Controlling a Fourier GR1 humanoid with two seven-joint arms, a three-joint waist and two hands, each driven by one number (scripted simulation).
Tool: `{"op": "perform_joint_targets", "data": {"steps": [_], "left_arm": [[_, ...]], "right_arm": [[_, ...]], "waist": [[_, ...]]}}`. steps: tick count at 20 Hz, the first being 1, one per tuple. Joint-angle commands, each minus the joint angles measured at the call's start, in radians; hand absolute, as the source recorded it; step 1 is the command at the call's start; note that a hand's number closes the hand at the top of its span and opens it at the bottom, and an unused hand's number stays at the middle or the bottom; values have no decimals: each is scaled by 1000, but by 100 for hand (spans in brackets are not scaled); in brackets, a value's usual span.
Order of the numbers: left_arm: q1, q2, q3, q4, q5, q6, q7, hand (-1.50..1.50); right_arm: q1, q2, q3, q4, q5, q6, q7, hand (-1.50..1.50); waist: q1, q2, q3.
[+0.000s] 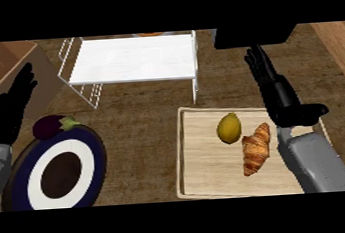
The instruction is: Pick the croissant from the tray and place it in the tiered shelf
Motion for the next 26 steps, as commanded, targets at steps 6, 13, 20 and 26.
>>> {"op": "perform_joint_targets", "data": {"steps": [6,13,20,26], "left_arm": [[196,-135,49,90,140,43,97,0],[245,-192,36,45,213,-27,108,0],[239,-234,-10,-12,188,-5,142,0],[211,-227,-8,-21,184,-23,166,0]], "right_arm": [[295,-158,-300,-56,135,-427,38,150],[729,-21,-312,-203,140,-616,161,-150],[1103,-19,-84,-642,257,-554,230,-150],[1217,-160,0,-974,419,-531,579,-150]], "waist": [[-145,-23,-41],[-65,-8,-32],[-14,5,-31],[19,15,-33]]}}
